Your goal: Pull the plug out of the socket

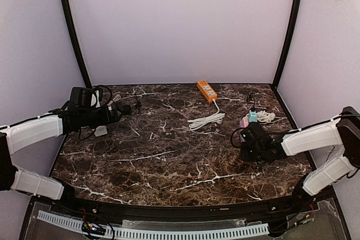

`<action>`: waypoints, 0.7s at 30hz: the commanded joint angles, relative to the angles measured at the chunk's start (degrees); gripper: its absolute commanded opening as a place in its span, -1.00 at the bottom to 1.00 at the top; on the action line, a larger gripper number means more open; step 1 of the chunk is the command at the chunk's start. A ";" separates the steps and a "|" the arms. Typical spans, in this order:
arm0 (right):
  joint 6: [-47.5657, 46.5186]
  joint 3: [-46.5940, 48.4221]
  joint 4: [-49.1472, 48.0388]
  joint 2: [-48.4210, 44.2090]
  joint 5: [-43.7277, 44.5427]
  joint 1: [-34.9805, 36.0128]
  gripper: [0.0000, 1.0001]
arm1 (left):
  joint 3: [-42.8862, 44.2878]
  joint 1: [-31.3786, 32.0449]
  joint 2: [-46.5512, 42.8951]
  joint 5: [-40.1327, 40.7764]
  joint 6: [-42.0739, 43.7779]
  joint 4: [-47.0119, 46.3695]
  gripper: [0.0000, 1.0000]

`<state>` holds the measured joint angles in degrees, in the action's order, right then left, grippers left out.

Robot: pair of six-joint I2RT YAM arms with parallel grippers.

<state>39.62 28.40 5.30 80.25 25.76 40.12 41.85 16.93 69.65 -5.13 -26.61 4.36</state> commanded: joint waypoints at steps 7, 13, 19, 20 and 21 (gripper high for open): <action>4.11 2.38 4.04 -0.77 -3.27 12.76 -0.45 | 0.69 0.24 -1.35 0.09 -0.04 0.27 0.99; 11.88 -2.02 8.23 -9.28 -5.95 21.80 -0.52 | 0.83 0.31 -1.53 0.03 -0.38 0.43 0.99; 14.29 -3.37 8.99 -11.50 -5.61 32.75 -0.57 | 1.56 0.36 -1.07 -0.33 -0.63 0.39 0.99; 13.88 -3.03 8.93 -10.30 -5.63 34.01 -0.57 | 1.66 0.38 -1.02 -0.41 -0.63 0.39 0.99; 13.15 -2.35 8.77 -8.75 -5.72 35.02 -0.58 | 1.84 0.45 -1.06 -0.52 -0.53 0.45 0.99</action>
<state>53.06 25.12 15.59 69.01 22.28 70.83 41.95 16.95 69.60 -5.13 -26.85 4.40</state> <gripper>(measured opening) 0.478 0.996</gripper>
